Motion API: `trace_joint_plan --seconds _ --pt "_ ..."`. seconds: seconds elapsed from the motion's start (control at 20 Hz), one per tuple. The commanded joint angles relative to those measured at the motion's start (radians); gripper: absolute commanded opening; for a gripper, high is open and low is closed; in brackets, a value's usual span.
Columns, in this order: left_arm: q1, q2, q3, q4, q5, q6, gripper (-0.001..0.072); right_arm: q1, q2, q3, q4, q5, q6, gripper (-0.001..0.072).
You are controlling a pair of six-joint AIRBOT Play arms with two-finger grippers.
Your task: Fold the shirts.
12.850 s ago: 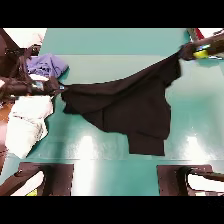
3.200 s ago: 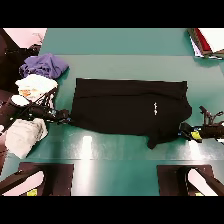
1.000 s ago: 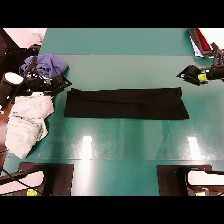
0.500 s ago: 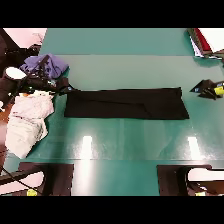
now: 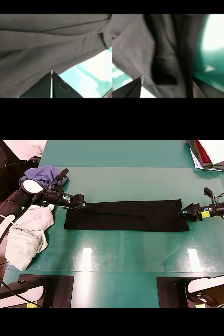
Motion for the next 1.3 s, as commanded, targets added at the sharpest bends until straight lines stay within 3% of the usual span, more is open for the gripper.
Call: trace_joint_plan --seconds 0.0,0.05,0.1,0.15,0.25,0.3,0.6,0.95,1.25 --pt "-0.011 -0.001 0.001 0.001 0.024 -0.007 0.0032 0.034 -0.033 -0.005 0.005 -0.033 -0.038 0.0680" --pt "-0.011 -0.001 0.001 0.001 0.024 -0.007 0.0024 0.044 -0.033 -0.005 0.006 -0.057 -0.037 0.0657" --pt "-0.011 -0.002 0.001 0.001 0.022 -0.008 0.0024 0.057 -0.032 -0.004 0.006 -0.070 -0.037 0.0584" --pt "-0.012 -0.002 0.001 0.001 0.020 -0.009 0.0023 0.071 -0.032 0.000 0.005 -0.076 -0.037 0.0474" --pt "-0.012 -0.005 0.002 0.000 0.020 -0.058 0.0023 0.088 -0.032 0.021 0.005 -0.065 -0.037 0.0137" --pt "-0.012 -0.014 0.009 -0.003 0.012 -0.058 0.0023 0.092 -0.031 0.040 0.006 -0.047 -0.037 0.0020" --pt "-0.103 -0.190 0.212 -0.002 -0.069 -0.056 0.0022 0.136 0.015 0.188 0.006 0.126 0.127 0.0018" --pt "-0.357 -0.587 0.550 -0.002 -0.067 -0.090 0.0022 0.349 0.220 0.399 0.007 0.126 0.322 0.0017" --pt "-0.396 -0.708 0.645 -0.002 -0.057 -0.139 0.0023 0.557 0.227 0.629 0.005 0.122 0.383 0.0017"
